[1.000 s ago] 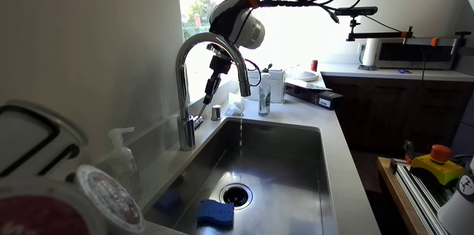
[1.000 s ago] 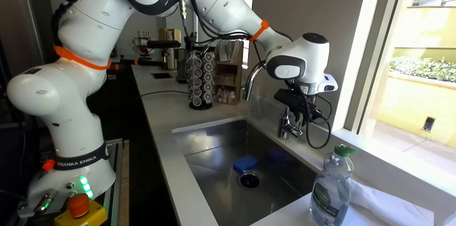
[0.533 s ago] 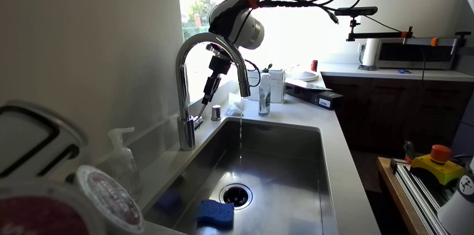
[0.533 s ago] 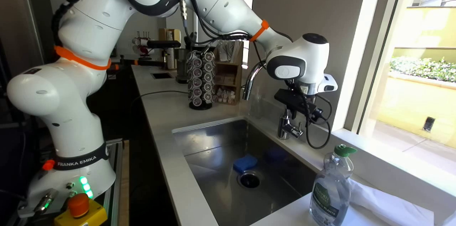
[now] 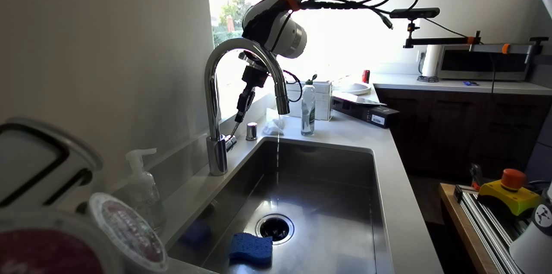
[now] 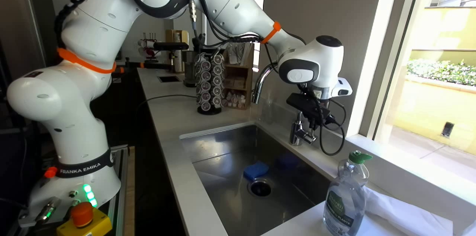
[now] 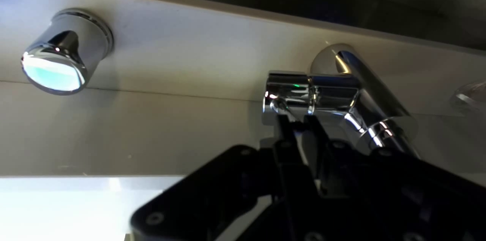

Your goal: Push the faucet handle to the right.

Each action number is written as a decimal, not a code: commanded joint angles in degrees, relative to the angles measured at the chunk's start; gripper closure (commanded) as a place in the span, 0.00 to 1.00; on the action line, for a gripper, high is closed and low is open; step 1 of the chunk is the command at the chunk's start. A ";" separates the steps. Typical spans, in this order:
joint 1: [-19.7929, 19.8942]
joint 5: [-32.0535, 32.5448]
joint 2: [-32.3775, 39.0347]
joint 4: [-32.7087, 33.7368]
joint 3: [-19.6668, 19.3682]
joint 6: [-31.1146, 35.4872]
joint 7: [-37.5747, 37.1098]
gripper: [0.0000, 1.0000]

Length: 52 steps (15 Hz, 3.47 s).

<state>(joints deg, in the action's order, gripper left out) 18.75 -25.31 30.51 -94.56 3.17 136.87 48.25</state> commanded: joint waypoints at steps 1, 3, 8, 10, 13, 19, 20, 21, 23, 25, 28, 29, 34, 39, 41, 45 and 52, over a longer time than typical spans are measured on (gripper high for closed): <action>0.46 0.49 1.78 1.42 0.65 -0.77 0.10 0.97; 0.40 0.70 1.79 1.43 0.50 -0.81 -0.07 0.97; 0.55 1.22 0.71 0.30 0.42 -1.73 0.58 0.97; 0.48 0.96 0.97 0.73 0.41 -1.27 0.15 0.97; 0.63 0.03 1.04 1.39 0.88 -1.66 -0.23 0.97; -0.16 -1.31 1.71 2.31 1.22 0.99 -3.00 0.97; -0.33 -1.44 2.07 2.67 1.00 1.77 -4.41 0.97; -0.38 -1.57 2.40 3.11 0.83 2.04 -5.96 0.97; -0.29 -2.35 2.88 3.85 0.95 2.38 -9.10 0.97; -0.33 -2.71 3.69 5.12 1.19 2.64 -12.48 0.97; -0.52 -0.68 4.81 6.21 1.30 3.97 -13.42 0.97; -0.63 0.01 5.22 6.47 1.16 4.36 -13.36 0.97; -0.55 2.31 6.87 8.32 0.62 4.09 -13.50 0.97; -0.40 3.09 7.62 9.37 0.79 3.78 -13.77 0.97; -0.35 3.39 7.76 9.58 0.86 3.76 -13.88 0.97; -0.33 3.91 8.14 10.09 0.83 3.76 -14.18 0.97; -0.11 4.09 8.09 10.19 0.91 3.61 -14.47 0.97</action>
<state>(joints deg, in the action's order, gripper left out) 18.72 -22.86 36.36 -86.80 3.97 139.19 35.38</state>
